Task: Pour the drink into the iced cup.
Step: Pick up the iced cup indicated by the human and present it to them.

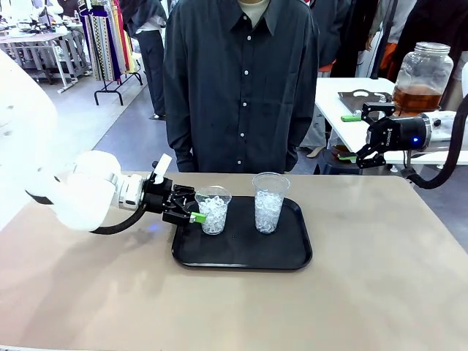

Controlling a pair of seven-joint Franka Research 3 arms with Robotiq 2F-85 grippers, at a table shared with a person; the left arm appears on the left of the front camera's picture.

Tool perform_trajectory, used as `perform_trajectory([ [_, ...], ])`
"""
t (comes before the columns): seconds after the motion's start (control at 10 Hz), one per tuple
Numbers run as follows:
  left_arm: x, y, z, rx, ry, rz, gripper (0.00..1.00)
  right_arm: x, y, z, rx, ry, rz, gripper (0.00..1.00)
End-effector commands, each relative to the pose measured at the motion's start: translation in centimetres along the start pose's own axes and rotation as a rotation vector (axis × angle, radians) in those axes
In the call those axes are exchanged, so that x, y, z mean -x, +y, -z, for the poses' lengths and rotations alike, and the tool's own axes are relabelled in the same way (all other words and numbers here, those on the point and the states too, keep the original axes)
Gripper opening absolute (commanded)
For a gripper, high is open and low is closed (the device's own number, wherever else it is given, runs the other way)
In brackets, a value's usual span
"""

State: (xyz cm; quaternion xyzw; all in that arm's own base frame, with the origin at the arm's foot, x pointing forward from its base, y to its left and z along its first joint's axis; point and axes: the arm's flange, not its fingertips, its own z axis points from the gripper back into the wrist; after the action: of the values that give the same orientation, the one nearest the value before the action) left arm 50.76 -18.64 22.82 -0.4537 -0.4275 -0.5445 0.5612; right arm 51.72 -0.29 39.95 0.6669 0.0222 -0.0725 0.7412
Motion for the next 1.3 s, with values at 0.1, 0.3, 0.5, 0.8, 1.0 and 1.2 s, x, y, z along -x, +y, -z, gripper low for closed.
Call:
perform_trajectory([
  [0.1,-0.1,-0.1,1.2,-0.023,-0.008,0.018,1.0,0.0,0.1,0.0,-0.002,0.001,-0.001,1.0],
  [0.3,-0.2,-0.6,1.7,-0.012,-0.001,0.022,1.0,0.0,0.1,0.0,-0.002,0.001,-0.001,1.0],
  [0.5,-0.2,-1.0,2.1,-0.013,0.002,0.021,1.0,0.0,0.1,0.0,-0.002,0.001,-0.001,1.0],
  [0.8,-0.3,-1.2,2.5,-0.056,-0.02,0.01,1.0,0.0,0.1,0.0,-0.002,0.001,-0.001,1.0],
  [1.0,-0.4,-1.4,2.9,-0.053,-0.025,0.001,1.0,0.0,0.1,0.0,-0.002,0.001,-0.001,1.0],
  [1.2,-0.3,-1.5,3.0,-0.05,-0.017,-0.003,1.0,0.0,0.1,0.0,-0.002,0.001,-0.001,1.0],
])
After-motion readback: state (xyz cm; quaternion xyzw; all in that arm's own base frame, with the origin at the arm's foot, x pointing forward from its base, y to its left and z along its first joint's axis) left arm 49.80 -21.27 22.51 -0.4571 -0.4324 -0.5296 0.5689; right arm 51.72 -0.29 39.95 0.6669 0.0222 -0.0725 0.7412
